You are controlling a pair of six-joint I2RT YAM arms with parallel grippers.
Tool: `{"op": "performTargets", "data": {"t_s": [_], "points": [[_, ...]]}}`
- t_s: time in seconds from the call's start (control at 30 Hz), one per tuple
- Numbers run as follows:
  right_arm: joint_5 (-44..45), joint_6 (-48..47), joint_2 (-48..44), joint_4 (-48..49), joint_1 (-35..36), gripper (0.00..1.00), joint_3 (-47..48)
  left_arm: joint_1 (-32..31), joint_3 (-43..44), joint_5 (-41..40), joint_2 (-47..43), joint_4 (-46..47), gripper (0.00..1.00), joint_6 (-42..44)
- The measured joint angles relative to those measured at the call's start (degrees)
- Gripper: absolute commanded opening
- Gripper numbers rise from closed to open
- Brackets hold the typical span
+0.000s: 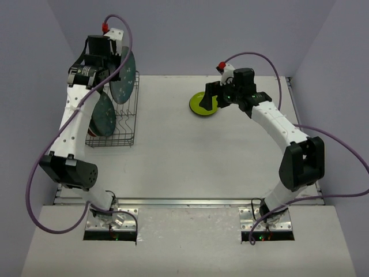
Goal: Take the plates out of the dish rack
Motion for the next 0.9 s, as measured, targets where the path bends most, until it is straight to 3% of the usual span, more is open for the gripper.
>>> {"op": "performTargets", "data": {"t_s": [0.23,0.47,0.8,0.9], "points": [[-13.12,5.94,-5.91,7.0,0.04,0.99,-4.77,-0.34,-8.98,30.65,-11.46,-1.98,0.0,-1.84],[-20.99,11.45,-6.33,11.07,0.33,0.97,-4.77,-0.74,-15.92,58.16,-10.47,-3.43,0.0,-4.06],[-27.46,12.83,-4.79,11.5,3.57,0.64,-4.73,-0.8,-17.46,68.38,-7.13,-3.19,0.0,-4.48],[-28.73,12.56,-3.73,10.74,4.92,0.46,-4.65,-0.91,-17.48,69.56,-6.92,-3.19,0.0,-4.46]]}}
